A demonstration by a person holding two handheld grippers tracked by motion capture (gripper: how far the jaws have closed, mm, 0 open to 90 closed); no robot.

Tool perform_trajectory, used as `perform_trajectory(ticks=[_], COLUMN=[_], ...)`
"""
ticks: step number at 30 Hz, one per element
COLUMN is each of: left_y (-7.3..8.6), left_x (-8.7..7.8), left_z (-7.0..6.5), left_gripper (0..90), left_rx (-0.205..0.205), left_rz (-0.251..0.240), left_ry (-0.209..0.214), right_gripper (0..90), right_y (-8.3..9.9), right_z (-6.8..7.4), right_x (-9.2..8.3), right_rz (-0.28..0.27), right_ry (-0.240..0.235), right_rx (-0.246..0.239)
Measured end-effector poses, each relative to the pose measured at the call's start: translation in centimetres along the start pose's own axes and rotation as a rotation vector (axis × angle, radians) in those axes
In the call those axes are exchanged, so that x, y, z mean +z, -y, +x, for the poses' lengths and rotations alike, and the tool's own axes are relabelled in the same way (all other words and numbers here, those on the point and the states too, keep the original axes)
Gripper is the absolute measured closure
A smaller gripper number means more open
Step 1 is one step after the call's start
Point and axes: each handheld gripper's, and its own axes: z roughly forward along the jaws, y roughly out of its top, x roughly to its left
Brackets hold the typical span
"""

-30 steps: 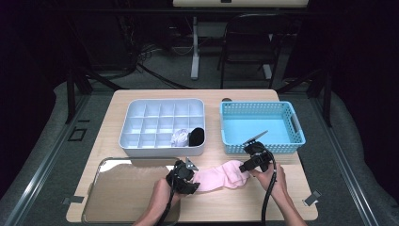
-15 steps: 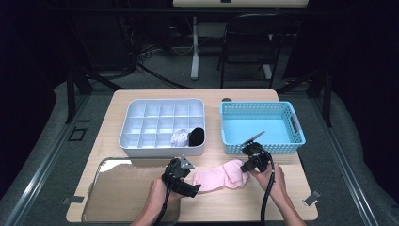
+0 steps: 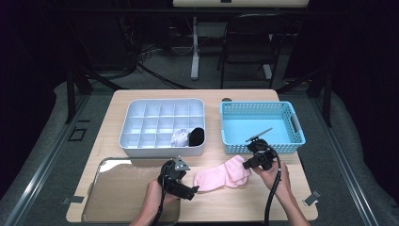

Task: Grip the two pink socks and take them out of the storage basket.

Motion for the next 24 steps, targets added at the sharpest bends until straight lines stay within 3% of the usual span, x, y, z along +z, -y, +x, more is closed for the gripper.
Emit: perform_trajectory(ticks=[8,24], left_y=[0.1,0.1], left_x=[0.3,0.4], left_z=[0.2,0.3], left_gripper=[1.1,0.2], left_rx=[0.005,0.015], left_rz=[0.009,0.005], left_ry=[-0.007,-0.014], right_gripper=[82.8,82.0], right_y=[-0.1,-0.4], right_z=[1.3,3.6], right_x=[-0.8,-1.2], right_rz=[-0.043,-0.045], right_ry=[-0.051,-0.087], right_rx=[-0.032,-0.100])
